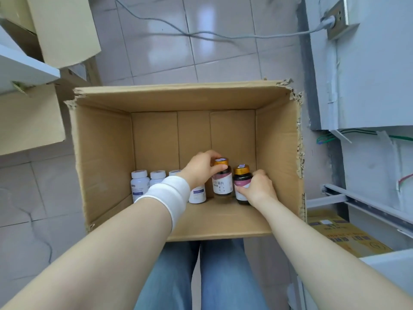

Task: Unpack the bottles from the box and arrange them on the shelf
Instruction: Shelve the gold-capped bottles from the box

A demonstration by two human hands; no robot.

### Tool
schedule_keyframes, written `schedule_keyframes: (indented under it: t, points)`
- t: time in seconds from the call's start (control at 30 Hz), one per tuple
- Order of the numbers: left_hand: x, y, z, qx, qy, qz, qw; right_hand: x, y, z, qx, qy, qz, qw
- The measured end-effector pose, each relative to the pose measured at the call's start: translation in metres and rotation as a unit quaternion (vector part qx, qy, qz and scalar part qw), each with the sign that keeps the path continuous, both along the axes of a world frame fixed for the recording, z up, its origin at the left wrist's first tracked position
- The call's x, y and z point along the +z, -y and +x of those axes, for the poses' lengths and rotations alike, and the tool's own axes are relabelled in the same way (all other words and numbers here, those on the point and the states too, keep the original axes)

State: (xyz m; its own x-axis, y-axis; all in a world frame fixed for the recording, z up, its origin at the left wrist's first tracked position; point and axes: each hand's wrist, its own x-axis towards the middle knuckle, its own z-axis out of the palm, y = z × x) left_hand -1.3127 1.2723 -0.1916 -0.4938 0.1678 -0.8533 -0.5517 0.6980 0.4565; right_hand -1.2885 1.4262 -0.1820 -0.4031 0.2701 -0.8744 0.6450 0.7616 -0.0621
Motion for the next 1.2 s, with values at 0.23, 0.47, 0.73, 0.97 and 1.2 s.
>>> schedule_keyframes:
  t: [0.23,0.47,0.73,0.97,1.2]
  points:
    - [0.126,0.041,-0.013,0.055,-0.011,0.069,0.996,0.119,-0.002,-0.002,-0.017,-0.052,-0.086,0.995]
    - [0.246,0.056,0.004,0.014,-0.061,0.172,0.983,0.252,0.017,0.06,-0.261,-0.147,-0.199,0.933]
    - [0.343,0.018,0.06,-0.091,-0.059,0.288,0.952,0.328,0.043,0.179,-0.467,-0.293,-0.2,0.81]
    - [0.394,-0.039,0.159,-0.166,-0.026,0.366,0.915,0.372,0.031,0.301,-0.588,-0.42,-0.187,0.666]
    - [0.442,-0.101,0.322,-0.273,0.045,0.417,0.866,0.406,0.028,0.487,-0.657,-0.521,-0.188,0.511]
